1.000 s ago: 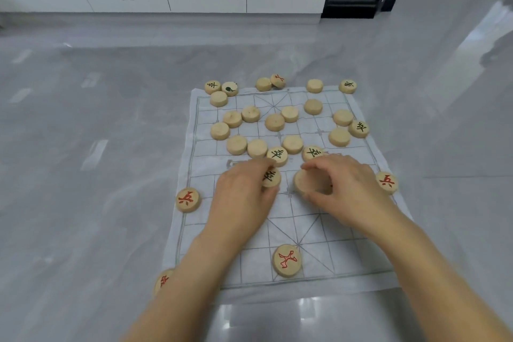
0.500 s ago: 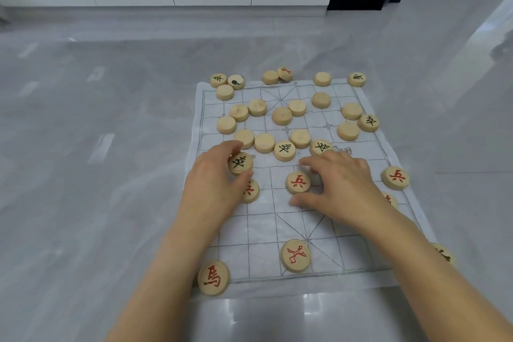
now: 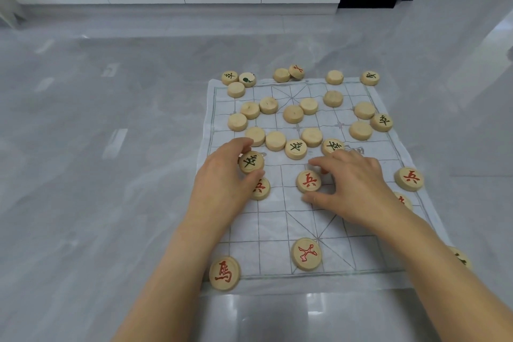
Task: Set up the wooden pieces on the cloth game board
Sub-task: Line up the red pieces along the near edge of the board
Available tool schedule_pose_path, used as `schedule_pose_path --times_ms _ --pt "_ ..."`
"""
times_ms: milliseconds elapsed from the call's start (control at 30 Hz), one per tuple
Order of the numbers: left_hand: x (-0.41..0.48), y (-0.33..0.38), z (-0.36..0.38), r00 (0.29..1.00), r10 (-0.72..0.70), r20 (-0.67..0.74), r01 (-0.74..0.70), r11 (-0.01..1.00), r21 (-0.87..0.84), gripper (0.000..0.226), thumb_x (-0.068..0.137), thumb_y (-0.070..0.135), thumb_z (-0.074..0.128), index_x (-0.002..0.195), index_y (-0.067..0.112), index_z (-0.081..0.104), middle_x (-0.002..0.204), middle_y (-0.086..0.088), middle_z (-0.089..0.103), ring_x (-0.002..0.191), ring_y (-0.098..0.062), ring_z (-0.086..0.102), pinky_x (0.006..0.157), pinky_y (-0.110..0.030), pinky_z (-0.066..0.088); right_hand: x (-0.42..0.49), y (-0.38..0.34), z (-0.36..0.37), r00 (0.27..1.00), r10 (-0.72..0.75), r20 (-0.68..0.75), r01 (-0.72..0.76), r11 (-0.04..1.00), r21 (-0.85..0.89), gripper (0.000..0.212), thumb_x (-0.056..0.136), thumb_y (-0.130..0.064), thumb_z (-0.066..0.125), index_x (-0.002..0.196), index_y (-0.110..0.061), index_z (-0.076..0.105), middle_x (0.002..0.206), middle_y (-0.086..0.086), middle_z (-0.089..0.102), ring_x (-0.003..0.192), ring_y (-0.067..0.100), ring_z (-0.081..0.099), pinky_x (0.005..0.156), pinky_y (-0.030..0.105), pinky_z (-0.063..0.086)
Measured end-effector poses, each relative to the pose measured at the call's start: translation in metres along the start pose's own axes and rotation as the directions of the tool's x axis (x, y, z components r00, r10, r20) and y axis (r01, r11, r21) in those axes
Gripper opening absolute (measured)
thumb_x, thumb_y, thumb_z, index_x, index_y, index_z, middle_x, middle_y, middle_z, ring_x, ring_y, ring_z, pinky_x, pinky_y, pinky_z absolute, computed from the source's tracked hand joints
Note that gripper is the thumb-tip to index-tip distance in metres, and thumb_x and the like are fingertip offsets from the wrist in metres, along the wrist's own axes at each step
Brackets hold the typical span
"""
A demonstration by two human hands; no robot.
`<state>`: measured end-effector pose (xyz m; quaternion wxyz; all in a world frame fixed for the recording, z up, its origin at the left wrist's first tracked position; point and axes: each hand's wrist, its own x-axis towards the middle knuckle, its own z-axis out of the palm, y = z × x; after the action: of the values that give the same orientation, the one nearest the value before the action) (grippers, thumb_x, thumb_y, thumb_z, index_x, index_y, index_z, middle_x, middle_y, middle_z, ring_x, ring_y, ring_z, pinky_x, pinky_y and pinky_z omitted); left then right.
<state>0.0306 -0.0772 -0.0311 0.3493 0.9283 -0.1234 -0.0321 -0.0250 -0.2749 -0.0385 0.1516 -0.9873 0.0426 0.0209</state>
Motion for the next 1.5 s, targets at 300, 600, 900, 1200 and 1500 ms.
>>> schedule_pose_path --times_ms 300,600,900,1200,1500 --pt "0.002 -0.003 -0.008 0.999 -0.03 -0.013 0.03 1.0 -0.01 0.058 0.075 0.03 0.072 0.128 0.03 0.048 0.114 0.012 0.059 0.105 -0.01 0.055 0.089 -0.026 0.043 -0.001 -0.001 0.0 1.0 0.011 0.011 -0.011 1.0 0.002 0.066 0.07 -0.059 0.065 0.13 -0.037 0.046 0.121 -0.012 0.046 0.118 0.012 0.037 0.096 0.033 0.021" --pt "-0.007 -0.007 -0.023 0.997 -0.016 0.073 0.006 0.991 0.131 0.063 0.069 0.044 0.075 0.124 0.031 0.047 0.102 0.012 0.052 0.095 -0.011 0.053 0.081 -0.026 0.045 -0.003 -0.003 0.001 1.0 0.022 -0.011 -0.021 0.999 0.03 0.073 0.064 -0.063 0.067 0.129 -0.038 0.046 0.123 -0.011 0.048 0.12 0.014 0.037 0.097 0.035 0.022" --pt "0.009 -0.027 -0.015 0.997 -0.051 -0.063 0.059 0.988 0.145 0.052 0.078 0.036 0.069 0.125 0.025 0.05 0.115 0.007 0.059 0.106 -0.015 0.055 0.085 -0.028 0.042 -0.004 0.001 0.001 0.997 0.075 -0.021 -0.074 0.997 0.035 0.071 0.066 -0.067 0.062 0.129 -0.038 0.046 0.123 -0.01 0.05 0.12 0.015 0.038 0.096 0.036 0.025" --pt "0.025 -0.032 -0.004 0.983 -0.099 -0.152 0.123 0.98 0.154 0.037 0.088 0.022 0.054 0.126 0.02 0.052 0.123 0.001 0.058 0.112 -0.02 0.052 0.086 -0.029 0.041 0.027 -0.011 -0.004 0.979 0.042 -0.198 -0.024 0.995 0.093 0.042 0.08 -0.053 0.06 0.114 -0.03 0.06 0.11 -0.009 0.056 0.108 0.016 0.048 0.088 0.035 0.028" --pt "0.005 -0.02 -0.024 0.985 -0.013 -0.173 0.039 0.988 0.147 0.039 0.087 0.034 0.055 0.125 0.025 0.051 0.124 0.007 0.056 0.115 -0.015 0.048 0.084 -0.021 0.033 0.092 -0.039 0.007 0.999 -0.032 -0.037 0.031 0.999 -0.026 0.04 0.073 -0.053 0.065 0.099 -0.027 0.05 0.102 -0.007 0.057 0.099 0.017 0.05 0.09 0.038 0.032"
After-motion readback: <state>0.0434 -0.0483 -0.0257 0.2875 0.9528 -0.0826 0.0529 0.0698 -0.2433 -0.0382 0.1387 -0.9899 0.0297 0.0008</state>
